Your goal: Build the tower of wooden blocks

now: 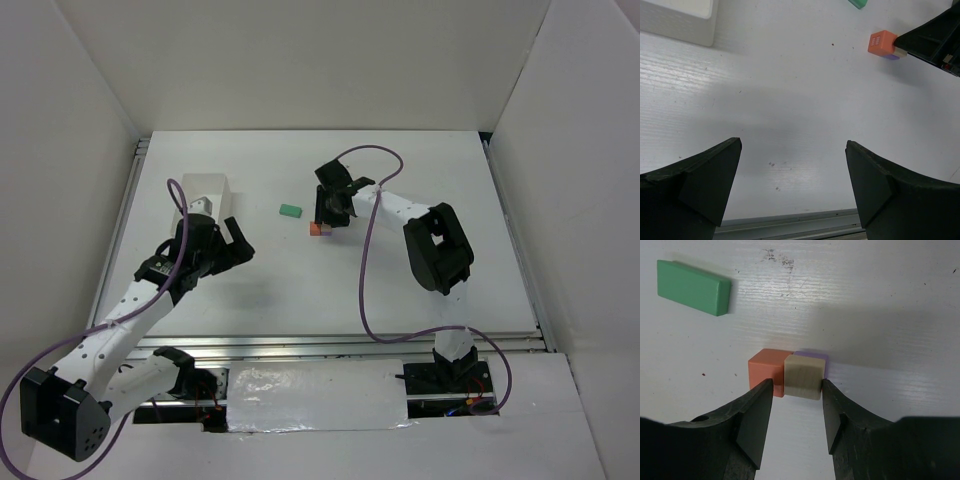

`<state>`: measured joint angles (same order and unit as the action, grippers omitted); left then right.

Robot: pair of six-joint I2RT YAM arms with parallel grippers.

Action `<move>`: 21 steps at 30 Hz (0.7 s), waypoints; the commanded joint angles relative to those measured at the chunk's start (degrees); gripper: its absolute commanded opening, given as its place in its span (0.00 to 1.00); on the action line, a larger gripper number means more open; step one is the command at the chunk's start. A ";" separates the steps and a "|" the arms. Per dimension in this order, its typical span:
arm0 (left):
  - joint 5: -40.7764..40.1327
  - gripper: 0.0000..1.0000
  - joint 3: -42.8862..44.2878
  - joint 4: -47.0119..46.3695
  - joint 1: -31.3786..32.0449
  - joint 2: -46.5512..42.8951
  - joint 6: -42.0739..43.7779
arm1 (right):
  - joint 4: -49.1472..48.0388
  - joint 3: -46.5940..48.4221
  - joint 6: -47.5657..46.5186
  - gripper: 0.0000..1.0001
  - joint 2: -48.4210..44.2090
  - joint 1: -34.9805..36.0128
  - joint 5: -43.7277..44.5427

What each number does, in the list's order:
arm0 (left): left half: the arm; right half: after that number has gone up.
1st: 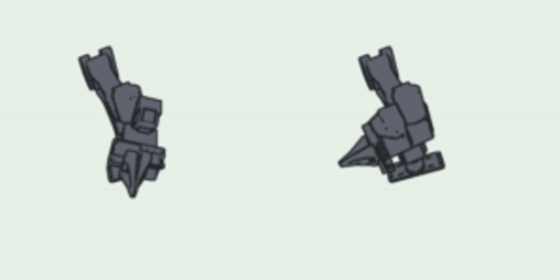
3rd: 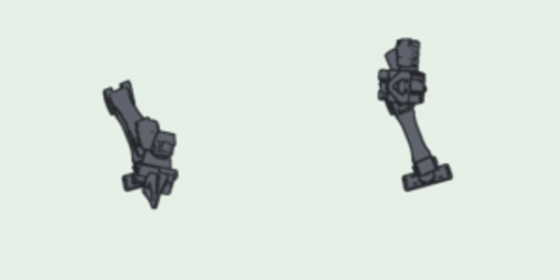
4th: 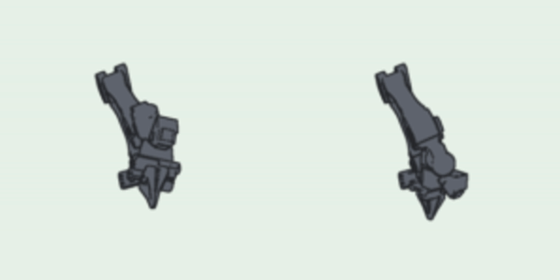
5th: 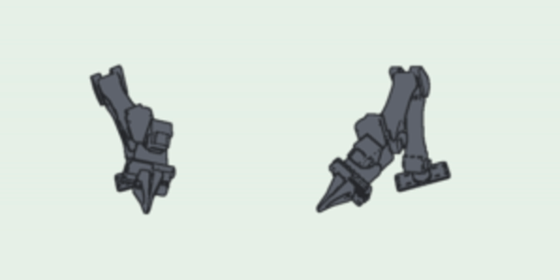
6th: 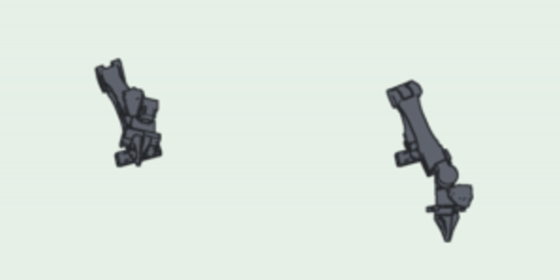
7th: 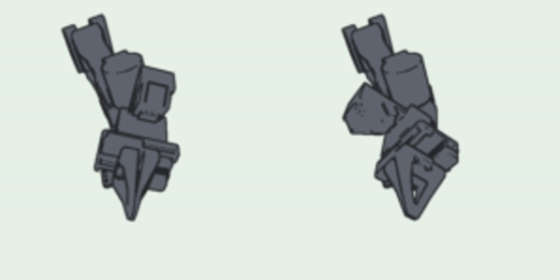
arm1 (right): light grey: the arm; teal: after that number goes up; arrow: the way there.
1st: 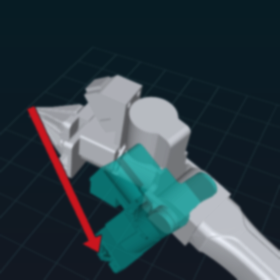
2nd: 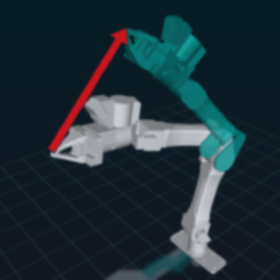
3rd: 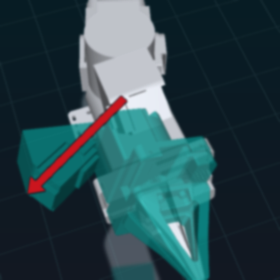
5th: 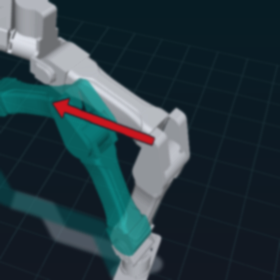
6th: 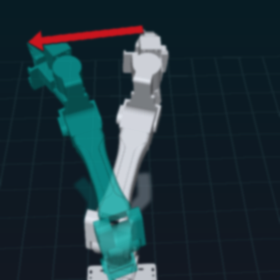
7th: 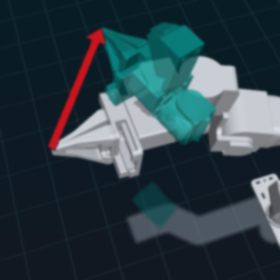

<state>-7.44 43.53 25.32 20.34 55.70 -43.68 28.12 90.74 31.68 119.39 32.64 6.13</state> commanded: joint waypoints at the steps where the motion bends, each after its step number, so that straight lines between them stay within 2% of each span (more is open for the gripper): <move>1: 0.06 0.99 1.38 -1.68 0.58 -0.24 0.88 | -2.81 -0.04 -0.04 0.52 -3.46 0.14 -0.42; 13: 0.67 0.99 2.18 -3.26 1.11 1.60 1.23 | -2.72 -1.17 0.40 0.54 -4.78 -0.39 1.60; 21: 2.87 0.99 4.19 -7.47 1.98 8.54 2.11 | -3.60 -4.86 0.22 0.55 -8.74 -1.97 1.87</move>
<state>-6.00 44.73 22.02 21.71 62.22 -43.35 26.41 87.09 31.70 114.80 31.81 6.83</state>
